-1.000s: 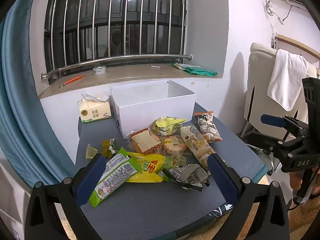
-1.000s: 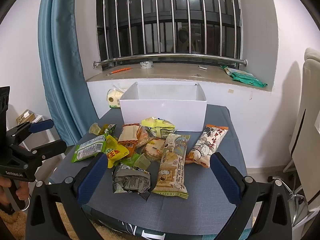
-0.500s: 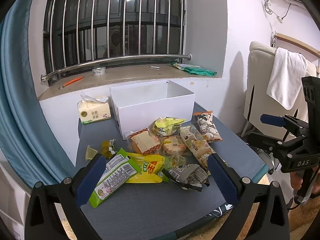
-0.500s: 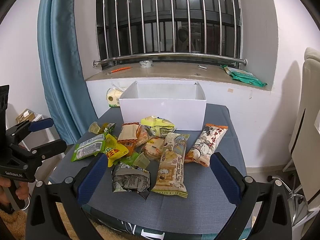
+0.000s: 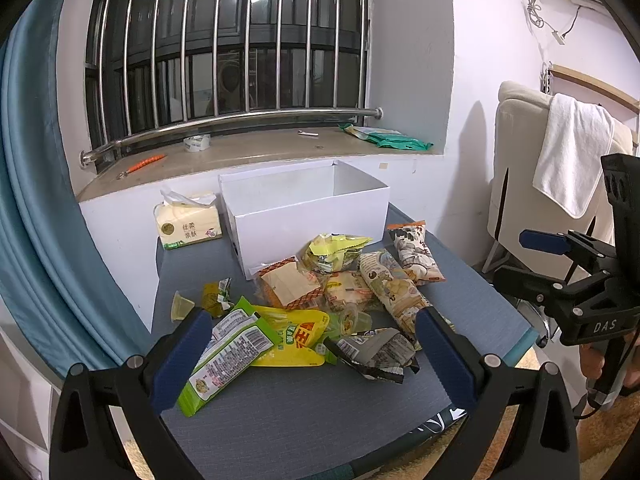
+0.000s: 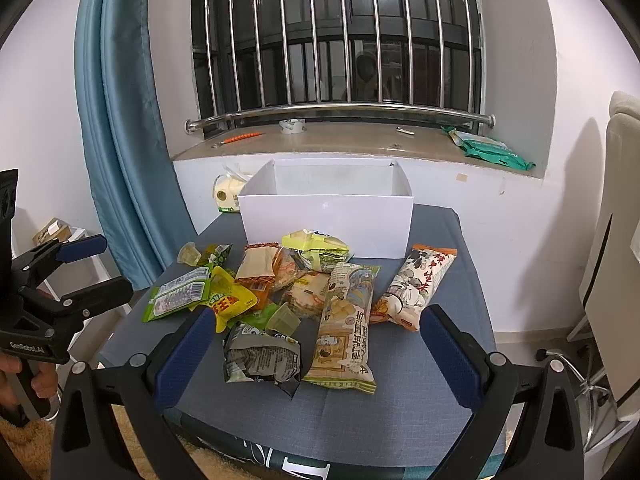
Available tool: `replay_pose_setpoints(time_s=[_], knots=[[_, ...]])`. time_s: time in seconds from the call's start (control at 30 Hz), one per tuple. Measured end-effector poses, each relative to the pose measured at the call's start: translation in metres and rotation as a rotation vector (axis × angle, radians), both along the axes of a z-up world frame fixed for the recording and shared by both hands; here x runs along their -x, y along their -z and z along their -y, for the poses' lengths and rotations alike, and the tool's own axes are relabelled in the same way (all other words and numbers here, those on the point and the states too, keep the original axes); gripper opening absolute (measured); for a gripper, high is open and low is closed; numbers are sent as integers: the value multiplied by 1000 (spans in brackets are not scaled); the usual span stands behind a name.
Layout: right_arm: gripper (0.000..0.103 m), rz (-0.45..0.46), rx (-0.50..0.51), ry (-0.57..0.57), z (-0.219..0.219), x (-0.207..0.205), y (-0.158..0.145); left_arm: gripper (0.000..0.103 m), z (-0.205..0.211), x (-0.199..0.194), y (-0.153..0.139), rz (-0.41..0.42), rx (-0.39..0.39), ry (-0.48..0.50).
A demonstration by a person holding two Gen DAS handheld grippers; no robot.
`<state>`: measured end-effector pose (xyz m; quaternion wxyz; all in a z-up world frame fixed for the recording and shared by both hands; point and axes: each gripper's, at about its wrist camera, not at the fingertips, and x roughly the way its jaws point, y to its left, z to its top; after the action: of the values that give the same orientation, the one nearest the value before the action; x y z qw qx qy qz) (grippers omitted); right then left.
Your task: Organize snacks
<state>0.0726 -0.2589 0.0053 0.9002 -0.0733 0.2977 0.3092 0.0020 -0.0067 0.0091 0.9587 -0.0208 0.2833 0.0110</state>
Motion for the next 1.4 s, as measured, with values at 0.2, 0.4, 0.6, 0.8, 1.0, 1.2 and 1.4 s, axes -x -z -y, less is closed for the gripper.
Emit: replay_pose_setpoints(time_s=[0.2, 0.4, 0.6, 0.8, 1.0, 1.2, 1.4], knots=[[103, -41, -33, -18, 2, -10, 5, 103, 1, -1, 1, -1, -3, 1], [103, -223, -117, 40, 10, -81, 27, 103, 0, -1, 4, -4, -1, 19], [103, -377, -113, 221, 21, -181, 75, 103, -6, -2, 7, -15, -11, -18], [103, -458, -76, 276, 15, -230, 104, 103, -22, -6, 15, -38, 68, -23], [77, -515, -23, 308, 3, -255, 128, 103, -35, -4, 19, -15, 99, -44], [54, -560, 0, 256, -9, -265, 143, 103, -35, -5, 28, -33, 48, -47], [40, -531, -71, 221, 4, -256, 127, 103, -45, -11, 45, -108, 71, -11]])
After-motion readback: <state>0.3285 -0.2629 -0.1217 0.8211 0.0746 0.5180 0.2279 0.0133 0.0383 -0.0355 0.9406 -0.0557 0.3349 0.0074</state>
